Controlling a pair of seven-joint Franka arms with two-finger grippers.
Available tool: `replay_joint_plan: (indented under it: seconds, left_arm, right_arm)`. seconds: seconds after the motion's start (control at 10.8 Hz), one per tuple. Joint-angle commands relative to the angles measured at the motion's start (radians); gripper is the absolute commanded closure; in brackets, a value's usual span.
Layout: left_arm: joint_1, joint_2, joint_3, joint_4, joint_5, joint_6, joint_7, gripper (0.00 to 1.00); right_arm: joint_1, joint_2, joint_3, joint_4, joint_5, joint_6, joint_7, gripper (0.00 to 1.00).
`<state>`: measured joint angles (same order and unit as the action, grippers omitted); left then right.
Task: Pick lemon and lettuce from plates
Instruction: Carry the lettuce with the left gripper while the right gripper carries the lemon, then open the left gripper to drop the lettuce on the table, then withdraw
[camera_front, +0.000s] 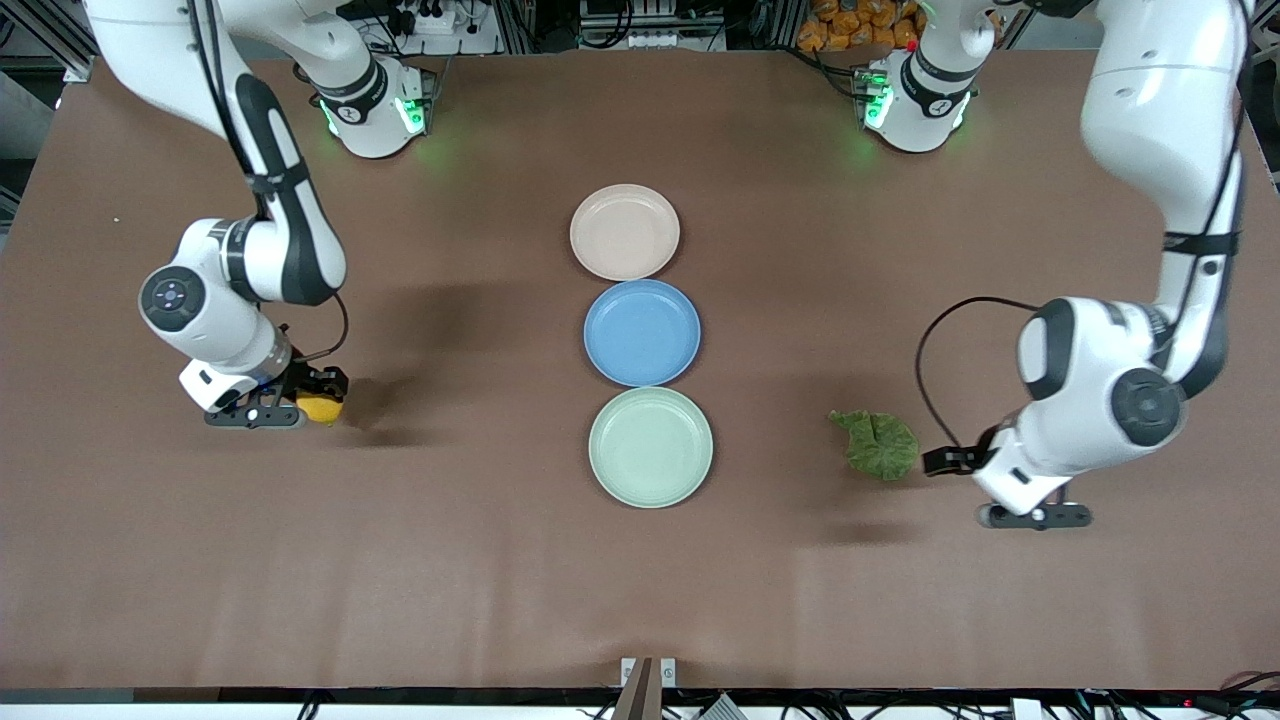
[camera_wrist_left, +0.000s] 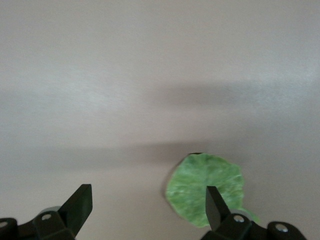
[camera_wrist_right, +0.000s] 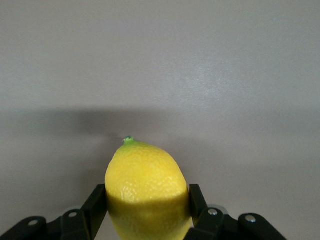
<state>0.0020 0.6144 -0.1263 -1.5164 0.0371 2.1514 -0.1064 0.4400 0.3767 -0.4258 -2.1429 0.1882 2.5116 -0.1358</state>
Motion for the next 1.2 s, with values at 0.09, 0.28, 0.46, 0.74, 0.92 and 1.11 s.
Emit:
replay_joint_plan:
  seconds: [0.09, 0.28, 0.46, 0.74, 0.92, 1.11]
  left_arm:
    - [0.015, -0.126, -0.003, -0.01, 0.018, -0.099, 0.047, 0.0]
    - [0.015, -0.209, -0.004, -0.008, 0.056, -0.143, 0.047, 0.0]
    - [0.016, -0.289, -0.006, 0.011, 0.06, -0.207, 0.047, 0.0]
    - [0.016, -0.404, -0.015, 0.031, 0.044, -0.31, 0.045, 0.0]
    - [0.016, -0.471, -0.015, 0.031, 0.043, -0.385, 0.045, 0.0]
    - [0.018, -0.528, -0.009, 0.03, 0.044, -0.416, 0.047, 0.0]
  right_arm:
    - [-0.063, 0.082, 0.013, 0.052, 0.126, 0.024, -0.188, 0.65]
    - [-0.063, 0.088, 0.013, 0.058, 0.163, 0.023, -0.186, 0.0]
    - [-0.063, 0.088, 0.012, 0.078, 0.165, 0.001, -0.188, 0.0]
    - [-0.058, 0.084, 0.012, 0.126, 0.165, -0.049, -0.185, 0.0]
    - [-0.06, 0.082, 0.01, 0.156, 0.163, -0.102, -0.18, 0.0]
    - [-0.069, 0.067, 0.007, 0.155, 0.158, -0.124, -0.191, 0.0]
